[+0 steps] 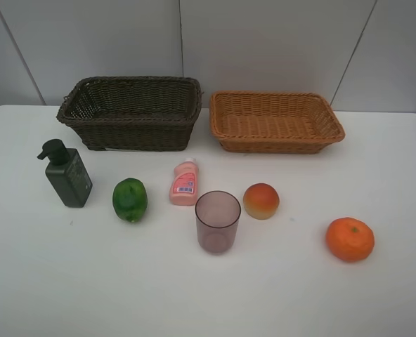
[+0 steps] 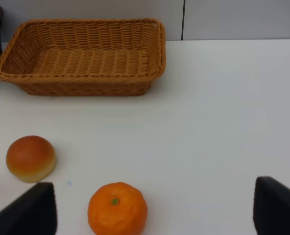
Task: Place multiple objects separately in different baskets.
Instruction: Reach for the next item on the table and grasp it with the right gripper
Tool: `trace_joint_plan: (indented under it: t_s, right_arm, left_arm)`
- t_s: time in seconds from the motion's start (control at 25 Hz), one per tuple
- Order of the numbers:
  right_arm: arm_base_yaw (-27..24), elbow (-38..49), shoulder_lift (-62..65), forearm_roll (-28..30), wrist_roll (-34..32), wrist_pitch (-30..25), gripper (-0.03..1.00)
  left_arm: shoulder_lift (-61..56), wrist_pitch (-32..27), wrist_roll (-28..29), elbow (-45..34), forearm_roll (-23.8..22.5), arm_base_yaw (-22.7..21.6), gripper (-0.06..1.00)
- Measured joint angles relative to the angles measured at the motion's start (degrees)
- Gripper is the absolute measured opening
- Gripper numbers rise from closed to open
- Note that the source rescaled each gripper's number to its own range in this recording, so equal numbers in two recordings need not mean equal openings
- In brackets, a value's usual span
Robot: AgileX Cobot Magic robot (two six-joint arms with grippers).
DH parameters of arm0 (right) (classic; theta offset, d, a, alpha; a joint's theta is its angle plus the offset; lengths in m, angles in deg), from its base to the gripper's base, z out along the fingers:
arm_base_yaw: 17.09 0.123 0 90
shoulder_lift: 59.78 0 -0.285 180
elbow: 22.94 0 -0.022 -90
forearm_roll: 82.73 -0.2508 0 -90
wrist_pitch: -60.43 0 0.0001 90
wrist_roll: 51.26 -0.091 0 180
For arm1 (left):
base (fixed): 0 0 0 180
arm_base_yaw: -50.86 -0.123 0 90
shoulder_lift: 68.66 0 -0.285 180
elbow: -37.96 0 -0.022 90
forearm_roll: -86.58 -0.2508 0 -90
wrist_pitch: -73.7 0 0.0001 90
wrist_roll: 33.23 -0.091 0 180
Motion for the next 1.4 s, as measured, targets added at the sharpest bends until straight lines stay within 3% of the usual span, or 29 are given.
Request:
trace_joint_plan:
  t_s: [0.36, 0.72, 0.88, 0.96, 1.08, 1.24, 1.4]
  right_arm:
    - [0.0, 0.0, -4.3, 0.0, 0.0, 0.0, 0.63]
    - [0.0, -5.9, -32.0, 0.1, 0.1, 0.1, 0.63]
    - [0.6, -9.8, -45.9, 6.3, 2.5, 6.3, 0.63]
    - [3.3, -11.3, -52.4, 10.9, 3.0, 10.7, 0.63]
    - [9.3, -14.5, -61.8, 13.0, 3.1, 16.9, 0.63]
    - [16.2, -20.3, -71.3, 8.5, 3.1, 24.0, 0.63]
    - [22.3, -24.8, -77.6, 0.9, 3.0, 25.5, 0.63]
  left_arm:
    - [0.0, 0.0, 0.0, 0.0, 0.0, 0.0, 1.00]
    - [0.0, 0.0, 0.0, 0.0, 0.0, 0.0, 1.00]
    - [0.0, 0.0, 0.0, 0.0, 0.0, 0.0, 1.00]
    - [0.0, 0.0, 0.0, 0.0, 0.0, 0.0, 1.00]
    - [0.0, 0.0, 0.0, 0.0, 0.0, 0.0, 1.00]
    - [0.0, 0.0, 0.0, 0.0, 0.0, 0.0, 1.00]
    - [0.0, 0.0, 0.0, 0.0, 0.0, 0.0, 1.00]
